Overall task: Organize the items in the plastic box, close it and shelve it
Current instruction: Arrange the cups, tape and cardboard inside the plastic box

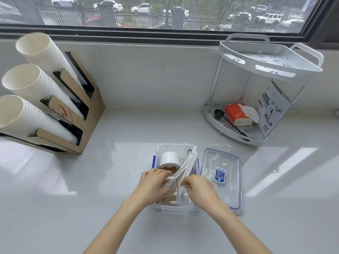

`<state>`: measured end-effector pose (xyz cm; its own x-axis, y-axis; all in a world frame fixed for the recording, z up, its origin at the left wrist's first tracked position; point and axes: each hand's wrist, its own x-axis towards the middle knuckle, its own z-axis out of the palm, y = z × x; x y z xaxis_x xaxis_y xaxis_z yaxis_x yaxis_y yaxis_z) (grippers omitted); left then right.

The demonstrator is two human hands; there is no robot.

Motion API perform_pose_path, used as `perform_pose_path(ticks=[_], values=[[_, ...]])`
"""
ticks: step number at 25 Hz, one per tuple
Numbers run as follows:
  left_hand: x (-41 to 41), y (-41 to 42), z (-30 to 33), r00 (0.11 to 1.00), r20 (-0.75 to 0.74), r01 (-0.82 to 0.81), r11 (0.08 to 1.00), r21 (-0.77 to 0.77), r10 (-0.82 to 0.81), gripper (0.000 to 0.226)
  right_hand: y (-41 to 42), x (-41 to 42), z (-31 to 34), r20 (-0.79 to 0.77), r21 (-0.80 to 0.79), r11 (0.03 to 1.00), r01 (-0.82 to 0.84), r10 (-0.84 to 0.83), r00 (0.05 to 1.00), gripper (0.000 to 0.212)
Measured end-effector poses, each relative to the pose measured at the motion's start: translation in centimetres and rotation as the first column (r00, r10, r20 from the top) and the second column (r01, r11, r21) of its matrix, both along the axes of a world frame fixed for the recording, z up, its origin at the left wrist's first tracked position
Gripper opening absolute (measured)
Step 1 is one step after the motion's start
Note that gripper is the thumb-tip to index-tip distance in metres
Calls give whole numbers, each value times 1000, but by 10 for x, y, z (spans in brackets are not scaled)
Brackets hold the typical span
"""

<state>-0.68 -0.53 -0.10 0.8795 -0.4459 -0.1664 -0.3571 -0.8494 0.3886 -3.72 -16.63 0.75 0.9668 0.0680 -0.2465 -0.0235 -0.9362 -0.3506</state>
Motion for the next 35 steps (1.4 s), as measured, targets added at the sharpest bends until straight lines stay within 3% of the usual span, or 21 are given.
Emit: perform_pose_path(ticks=[3, 6, 9, 11, 14, 17, 21, 25, 30, 33, 35], values=[[-1, -3, 8, 997, -12, -81, 991, -107, 80, 48, -7, 2, 10, 5, 142, 985, 95, -97, 995, 36], [-3, -7, 22, 962, -117, -272, 878, -395, 246, 54, -14, 6, 23, 28, 274, 946, 172, -187, 982, 28], [-5, -6, 34, 852, -410, -522, 599, -608, 326, 49, -20, 8, 42, 108, 411, 895, 174, -237, 965, 21], [-6, -4, 39, 743, -633, -663, 370, -651, 216, 39, -21, 7, 53, 156, 520, 839, 159, -277, 948, 19], [-13, -3, 47, 508, -855, -861, -38, -507, -105, 19, -19, 4, 65, 182, 665, 734, 139, -340, 923, 25], [-17, -2, 50, 371, -881, -922, -231, -312, -292, 15, -17, 1, 72, 166, 768, 628, 130, -391, 905, 31], [-21, -8, 49, 328, -861, -940, -229, -254, -388, 16, -11, -1, 75, 149, 813, 570, 114, -393, 907, 32], [-23, -15, 46, 307, -831, -952, -172, -255, -465, 35, 2, -2, 70, 223, 773, 630, 66, -367, 903, 32], [-28, -23, 46, 318, -804, -946, -116, -301, -502, 36, 11, 1, 55, 229, 725, 686, 67, -332, 915, 39], [-29, -23, 42, 332, -819, -939, -81, -334, -469, 31, 9, 2, 50, 182, 726, 679, 104, -335, 925, 32], [-29, -22, 41, 383, -852, -911, 4, -411, -356, 22, 5, 3, 48, 160, 711, 692, 129, -338, 928, 28]])
